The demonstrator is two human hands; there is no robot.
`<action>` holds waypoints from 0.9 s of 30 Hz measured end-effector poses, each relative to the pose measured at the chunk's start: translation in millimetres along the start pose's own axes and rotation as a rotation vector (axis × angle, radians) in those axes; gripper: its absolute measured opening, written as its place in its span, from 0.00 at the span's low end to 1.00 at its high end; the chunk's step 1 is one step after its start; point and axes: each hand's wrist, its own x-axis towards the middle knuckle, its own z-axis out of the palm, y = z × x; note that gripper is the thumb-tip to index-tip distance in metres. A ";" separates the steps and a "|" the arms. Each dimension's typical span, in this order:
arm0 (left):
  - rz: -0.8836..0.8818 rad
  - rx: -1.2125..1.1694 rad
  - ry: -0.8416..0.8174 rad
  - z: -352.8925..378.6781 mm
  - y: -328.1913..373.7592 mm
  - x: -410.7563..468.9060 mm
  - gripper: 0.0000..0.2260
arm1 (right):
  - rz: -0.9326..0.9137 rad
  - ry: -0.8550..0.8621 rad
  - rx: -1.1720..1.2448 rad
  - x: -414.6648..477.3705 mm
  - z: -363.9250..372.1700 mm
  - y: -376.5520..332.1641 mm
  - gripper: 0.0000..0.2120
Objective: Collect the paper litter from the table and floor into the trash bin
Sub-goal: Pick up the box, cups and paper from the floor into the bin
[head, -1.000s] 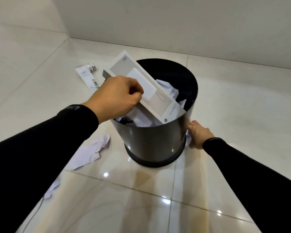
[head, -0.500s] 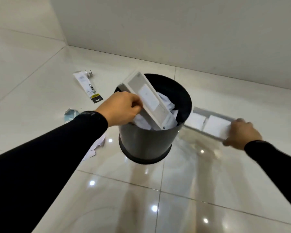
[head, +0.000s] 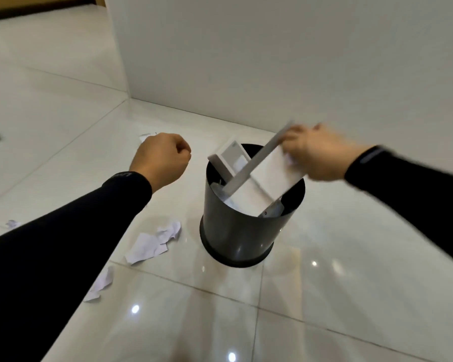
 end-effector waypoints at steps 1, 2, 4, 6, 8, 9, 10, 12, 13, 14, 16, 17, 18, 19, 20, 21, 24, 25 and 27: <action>0.000 0.006 0.003 -3.9 -4.7 -1.2 0.11 | -0.027 -0.089 -0.048 6.8 13.0 -18.6 0.17; -0.003 0.008 -0.003 -8.1 -9.9 -3.0 0.11 | -0.044 -0.180 -0.054 12.8 25.8 -37.0 0.21; -0.014 -0.023 -0.044 -14.9 -17.6 -6.9 0.09 | -0.025 -0.299 0.045 18.0 41.1 -61.1 0.33; -0.031 -0.081 -0.073 -22.3 -25.7 -11.9 0.08 | 0.050 -0.299 0.174 25.1 37.8 -72.1 0.37; -0.074 -0.140 -0.029 -31.9 -35.9 -16.7 0.07 | 0.113 -0.271 0.196 35.3 19.2 -81.0 0.29; -0.110 -0.157 0.024 -37.5 -42.0 -17.5 0.08 | 0.139 -0.214 0.188 41.3 8.9 -86.0 0.23; -0.159 -0.152 0.094 -47.9 -52.5 -18.1 0.08 | 0.157 -0.117 0.192 50.1 -2.3 -95.9 0.18; -0.279 -0.107 0.227 -76.4 -84.4 -19.7 0.10 | 0.170 0.058 0.263 69.7 -22.4 -124.7 0.14; -0.341 -0.061 0.281 -94.2 -106.0 -22.3 0.11 | 0.170 0.085 0.318 81.9 -30.2 -142.1 0.14; -0.408 -0.006 0.324 -112.1 -129.3 -27.2 0.12 | 0.164 0.067 0.366 93.5 -35.6 -159.2 0.16; -0.557 0.079 0.387 -150.9 -181.8 -48.6 0.12 | 0.134 -0.030 0.442 118.0 -39.1 -199.5 0.17; -0.632 0.099 0.409 -167.4 -206.3 -63.8 0.12 | 0.130 -0.080 0.504 127.2 -36.9 -219.9 0.17; -0.699 0.115 0.423 -182.0 -229.2 -83.1 0.12 | 0.133 -0.122 0.585 135.2 -32.7 -243.2 0.17; -0.750 0.132 0.423 -190.2 -246.9 -101.2 0.11 | 0.140 -0.159 0.664 140.0 -25.7 -263.4 0.17; -0.802 0.156 0.412 -195.9 -264.8 -121.4 0.11 | 0.134 -0.205 0.734 144.8 -17.4 -289.0 0.19; -0.837 0.177 0.388 -196.2 -278.1 -138.6 0.11 | 0.138 -0.252 0.796 147.5 -7.5 -312.1 0.21; -0.850 0.174 0.307 -172.0 -298.0 -165.6 0.13 | 0.161 -0.373 0.942 145.9 23.6 -366.8 0.28; -0.844 0.169 0.287 -161.1 -301.9 -170.1 0.13 | 0.140 -0.410 0.953 144.5 34.0 -382.6 0.32; -0.843 0.193 0.270 -143.2 -313.3 -178.4 0.13 | 0.043 -0.510 0.905 138.8 55.3 -412.9 0.40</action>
